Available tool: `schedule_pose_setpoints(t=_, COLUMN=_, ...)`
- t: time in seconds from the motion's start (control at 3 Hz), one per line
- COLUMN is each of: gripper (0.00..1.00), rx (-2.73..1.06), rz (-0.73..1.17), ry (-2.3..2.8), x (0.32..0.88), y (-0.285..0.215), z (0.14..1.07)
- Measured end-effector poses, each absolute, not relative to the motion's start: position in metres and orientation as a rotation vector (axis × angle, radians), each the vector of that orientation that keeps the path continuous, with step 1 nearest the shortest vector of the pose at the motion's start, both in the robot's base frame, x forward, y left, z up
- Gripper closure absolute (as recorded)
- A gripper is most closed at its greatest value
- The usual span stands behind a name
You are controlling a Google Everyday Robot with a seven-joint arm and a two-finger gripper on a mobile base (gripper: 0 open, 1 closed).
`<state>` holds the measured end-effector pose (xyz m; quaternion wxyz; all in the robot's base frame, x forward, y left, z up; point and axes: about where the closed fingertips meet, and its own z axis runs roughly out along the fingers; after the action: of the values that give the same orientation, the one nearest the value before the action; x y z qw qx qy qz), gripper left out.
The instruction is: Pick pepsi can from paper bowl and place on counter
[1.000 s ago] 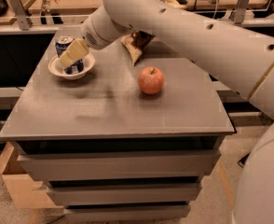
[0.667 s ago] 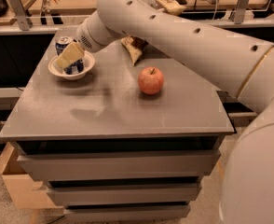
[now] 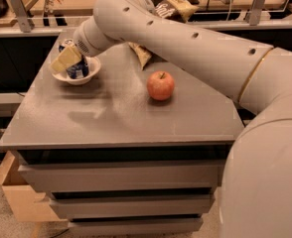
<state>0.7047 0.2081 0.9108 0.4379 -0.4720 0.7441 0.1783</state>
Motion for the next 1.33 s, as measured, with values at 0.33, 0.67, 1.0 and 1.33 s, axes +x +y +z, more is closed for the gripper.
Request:
schedule_pose_setpoints(t=0.33, gripper=0.18, rx=-1.176, rz=0.441, ry=1.841, x=0.703, y=0.217, z=0.911)
schedule_pose_setpoints(t=0.67, gripper=0.41, rx=-1.175, rz=0.440, ry=1.832, x=0.702, y=0.221, z=0.911)
schedule_pose_setpoints(t=1.0, gripper=0.64, rx=-1.172, rz=0.443, ry=1.822, x=0.700, y=0.222, z=0.913)
schedule_pose_setpoints(t=1.33, gripper=0.87, rx=-1.162, rz=0.427, ry=1.793, x=0.699, y=0.220, z=0.925)
